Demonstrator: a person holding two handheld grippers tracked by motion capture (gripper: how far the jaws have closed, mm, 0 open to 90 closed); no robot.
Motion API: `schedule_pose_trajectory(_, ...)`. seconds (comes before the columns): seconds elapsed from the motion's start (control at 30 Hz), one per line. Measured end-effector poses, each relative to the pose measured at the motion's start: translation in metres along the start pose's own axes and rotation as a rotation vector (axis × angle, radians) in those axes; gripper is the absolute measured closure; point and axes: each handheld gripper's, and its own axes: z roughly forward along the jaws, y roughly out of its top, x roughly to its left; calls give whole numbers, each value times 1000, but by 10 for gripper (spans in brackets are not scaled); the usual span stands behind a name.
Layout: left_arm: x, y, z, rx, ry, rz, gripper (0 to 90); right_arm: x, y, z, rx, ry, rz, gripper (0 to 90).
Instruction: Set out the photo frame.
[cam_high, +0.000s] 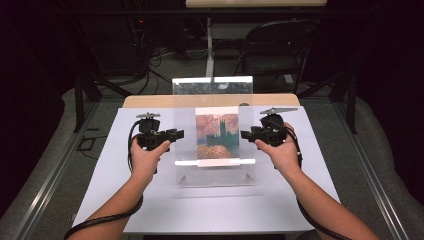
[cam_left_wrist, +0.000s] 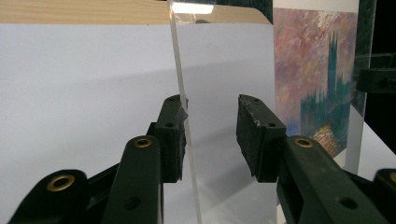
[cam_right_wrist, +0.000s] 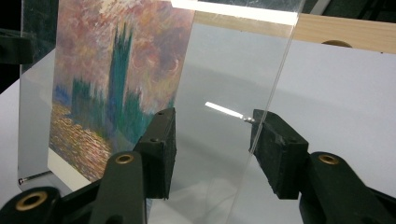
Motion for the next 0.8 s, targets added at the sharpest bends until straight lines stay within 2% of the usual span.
schedule_pose_trajectory(0.5, -7, -11, -13, -37, -18, 24, 655, 8, -9, -15, -21, -6, -41, 540)
schedule_pose_trajectory(0.8, -13, -18, -21, -51, -17, 45, 666, 12, -13, -25, -34, 9, -44, 576)
